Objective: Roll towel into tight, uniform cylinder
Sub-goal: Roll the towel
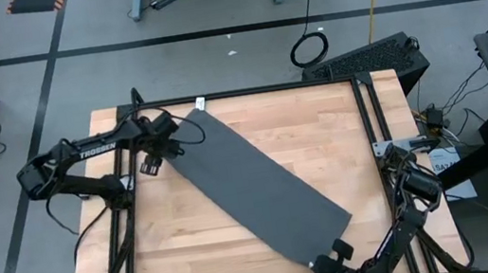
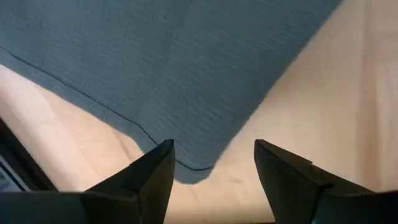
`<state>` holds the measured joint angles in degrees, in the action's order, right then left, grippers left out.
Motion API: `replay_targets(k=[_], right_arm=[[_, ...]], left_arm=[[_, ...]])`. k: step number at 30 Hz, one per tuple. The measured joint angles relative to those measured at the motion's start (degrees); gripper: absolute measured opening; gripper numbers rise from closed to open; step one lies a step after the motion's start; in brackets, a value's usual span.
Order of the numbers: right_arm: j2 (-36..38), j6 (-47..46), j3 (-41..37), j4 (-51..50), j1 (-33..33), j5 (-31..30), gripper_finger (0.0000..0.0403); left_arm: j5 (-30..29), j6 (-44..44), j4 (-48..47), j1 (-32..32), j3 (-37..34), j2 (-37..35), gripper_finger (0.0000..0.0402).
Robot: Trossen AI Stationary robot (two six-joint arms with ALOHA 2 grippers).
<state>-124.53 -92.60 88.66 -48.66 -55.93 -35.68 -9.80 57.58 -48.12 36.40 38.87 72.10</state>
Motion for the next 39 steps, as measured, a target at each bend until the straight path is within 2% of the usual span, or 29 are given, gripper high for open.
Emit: replay_targets(k=[6, 11, 18, 28, 34, 39], right_arm=[[0.0, -0.7, 0.0, 0.3, -0.1, 0.0, 0.0], [0.0, -1.4, 0.0, 0.6, -0.1, -0.2, 0.0], [0.0, -1.4, 0.0, 1.2, -0.1, -0.2, 0.0], [0.0, -1.3, 0.0, 2.2, -0.4, 0.0, 0.0], [0.0, -2.1, 0.0, 2.2, -1.1, 1.2, 0.0], [0.0, -2.3, 0.0, 2.1, -1.5, 1.3, 0.0]], left_arm=[[0.0, -1.7, -1.1, 0.1, -3.6, 2.8, 0.0215], [-3.4, -4.8, 4.2, 0.1, -7.2, 2.9, 0.0214], [-5.5, -7.3, 4.2, 0.1, -5.5, 2.0, 0.0214], [-5.4, -5.0, 4.2, 0.1, -4.7, 0.9, 0.0214], [-2.5, -9.4, -2.9, 0.1, -1.7, -1.8, 0.0214], [2.8, -6.0, 1.7, 0.1, -2.6, -3.9, 0.0214]])
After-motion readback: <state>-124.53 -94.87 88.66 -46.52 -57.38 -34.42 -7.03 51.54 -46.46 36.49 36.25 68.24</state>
